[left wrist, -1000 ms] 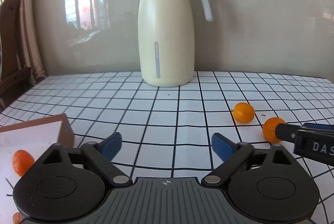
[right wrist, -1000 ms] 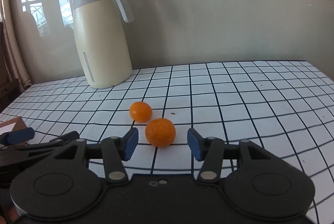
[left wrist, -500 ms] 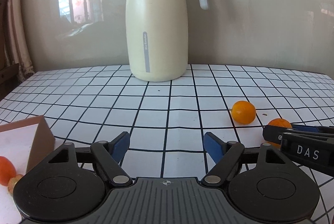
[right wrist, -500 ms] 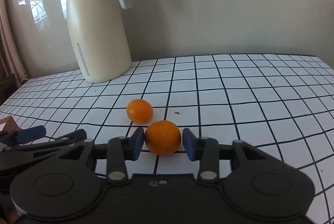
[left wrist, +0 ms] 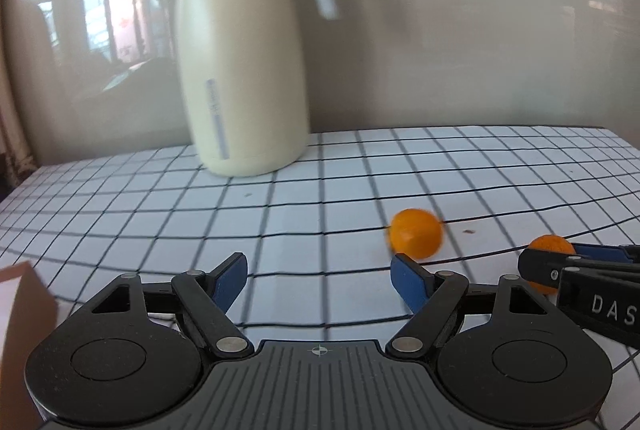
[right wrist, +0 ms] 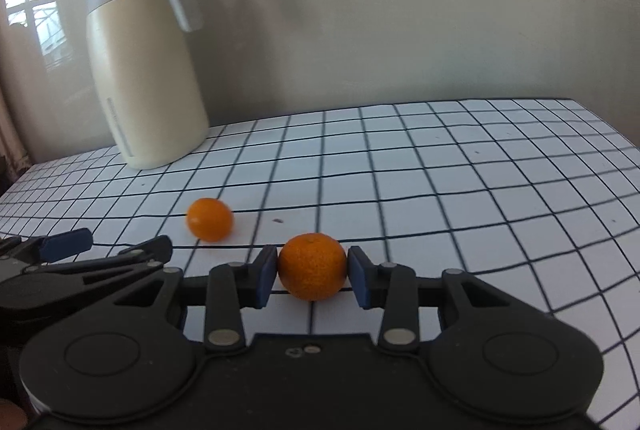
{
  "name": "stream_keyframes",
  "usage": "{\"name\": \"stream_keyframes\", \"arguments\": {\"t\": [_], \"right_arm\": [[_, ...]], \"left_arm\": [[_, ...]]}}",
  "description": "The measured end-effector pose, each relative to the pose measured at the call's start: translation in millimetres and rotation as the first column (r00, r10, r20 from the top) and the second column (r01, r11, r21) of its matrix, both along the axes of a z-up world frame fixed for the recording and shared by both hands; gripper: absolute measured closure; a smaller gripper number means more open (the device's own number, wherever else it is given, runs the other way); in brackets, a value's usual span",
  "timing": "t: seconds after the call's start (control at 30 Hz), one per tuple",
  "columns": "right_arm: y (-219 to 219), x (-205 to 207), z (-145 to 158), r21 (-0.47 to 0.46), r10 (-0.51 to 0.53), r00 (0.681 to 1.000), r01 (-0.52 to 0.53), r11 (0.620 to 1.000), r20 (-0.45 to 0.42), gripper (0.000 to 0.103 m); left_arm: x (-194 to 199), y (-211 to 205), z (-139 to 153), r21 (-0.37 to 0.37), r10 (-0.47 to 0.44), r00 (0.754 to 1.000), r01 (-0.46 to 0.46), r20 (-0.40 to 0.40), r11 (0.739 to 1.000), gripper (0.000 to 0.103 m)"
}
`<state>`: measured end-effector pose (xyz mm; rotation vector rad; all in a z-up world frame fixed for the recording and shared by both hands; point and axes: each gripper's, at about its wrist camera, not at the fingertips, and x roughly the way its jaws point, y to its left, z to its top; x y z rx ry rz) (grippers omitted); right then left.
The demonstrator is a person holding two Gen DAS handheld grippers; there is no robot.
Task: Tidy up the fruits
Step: 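Grasp a kumquat with the right tool while the left tool grasps the other kumquat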
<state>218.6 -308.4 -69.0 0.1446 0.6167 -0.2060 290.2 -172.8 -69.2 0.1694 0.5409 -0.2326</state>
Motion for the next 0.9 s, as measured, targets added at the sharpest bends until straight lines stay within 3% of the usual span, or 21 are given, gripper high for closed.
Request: {"name": "stream_keyframes", "arguments": {"t": [0.23,0.43,0.5,0.53,0.63,0.9], "right_arm": [[-9,-7,2,0.014,-0.035,0.999,0.035,0.999,-0.002,0.073],[-8,-6,2,0.027,-0.040,0.999,0.040,0.999,-0.001,0.073],[-8,-6,2,0.025,-0.039,0.999,0.039,0.999,-0.002,0.073],[-8,-6,2,0.026,-0.040,0.999,0.040,0.999,-0.002,0.073],[-8,-5,2,0.024,-0.039,0.999,0.039,0.999,-0.005,0.073],[-10,-5,0,0.036,-0.032,0.999,0.032,0.999,-0.006,0.073]], "left_arm": [[7,-34,3,0.023,-0.048,0.999,0.047,0.023,0.999,0.024],[19,-47,3,0.009,-0.060,0.998,0.060,-0.016,0.998,0.025],[23,-48,2,0.002,-0.066,0.997,0.066,-0.031,0.998,0.031],[24,-48,1,0.002,-0.070,0.996,0.071,-0.045,0.998,0.044],[27,-48,0,-0.016,-0.085,0.994,0.084,-0.072,0.996,0.060],[9,-40,1,-0.005,-0.098,0.993,0.098,-0.066,0.995,0.063]]}}
